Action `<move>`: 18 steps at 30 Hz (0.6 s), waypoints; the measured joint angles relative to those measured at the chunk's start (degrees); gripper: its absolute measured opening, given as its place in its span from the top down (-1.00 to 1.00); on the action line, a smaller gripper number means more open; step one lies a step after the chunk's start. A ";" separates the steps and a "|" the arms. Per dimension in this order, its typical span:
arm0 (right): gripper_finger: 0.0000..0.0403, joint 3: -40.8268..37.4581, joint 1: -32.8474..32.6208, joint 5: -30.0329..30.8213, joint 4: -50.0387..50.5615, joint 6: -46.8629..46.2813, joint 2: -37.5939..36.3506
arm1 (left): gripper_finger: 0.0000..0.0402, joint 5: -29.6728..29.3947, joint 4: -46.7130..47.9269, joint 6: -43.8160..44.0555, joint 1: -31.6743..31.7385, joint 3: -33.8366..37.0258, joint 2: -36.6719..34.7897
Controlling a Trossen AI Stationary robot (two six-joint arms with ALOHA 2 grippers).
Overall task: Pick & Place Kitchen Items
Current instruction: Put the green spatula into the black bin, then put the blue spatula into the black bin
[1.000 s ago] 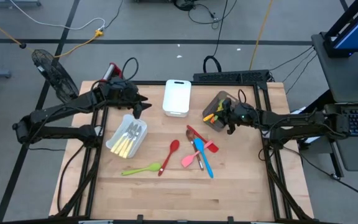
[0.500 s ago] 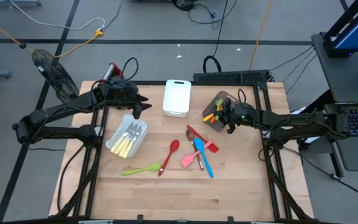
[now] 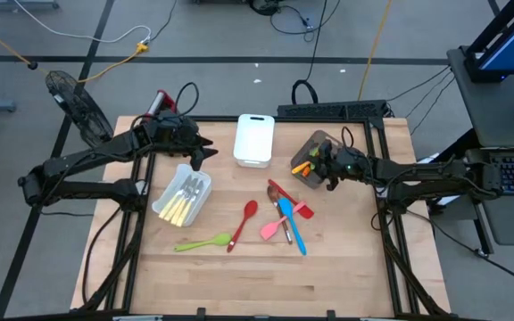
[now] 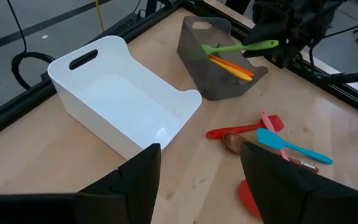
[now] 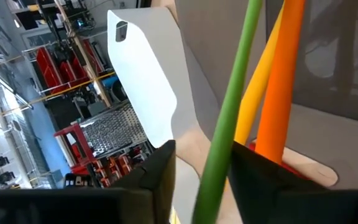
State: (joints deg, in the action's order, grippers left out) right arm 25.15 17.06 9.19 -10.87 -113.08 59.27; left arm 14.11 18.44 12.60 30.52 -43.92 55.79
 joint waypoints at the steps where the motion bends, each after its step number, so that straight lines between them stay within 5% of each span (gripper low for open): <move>1: 0.30 0.00 -0.07 -0.09 -0.03 -0.02 0.00 | -0.13 0.00 -0.01 0.02 0.00 0.00 0.01; 9: 0.10 0.02 -2.97 -1.92 -10.24 -0.20 0.02 | -0.13 0.00 -0.02 0.14 0.00 -0.02 0.00; 18: 0.14 0.07 -6.09 -1.82 -22.00 0.17 0.02 | -0.13 0.00 -0.17 0.70 0.00 -0.02 0.00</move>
State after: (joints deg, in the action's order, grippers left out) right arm 25.21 10.97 7.37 -32.87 -112.91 59.29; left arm 14.11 18.26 13.30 30.52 -43.94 55.79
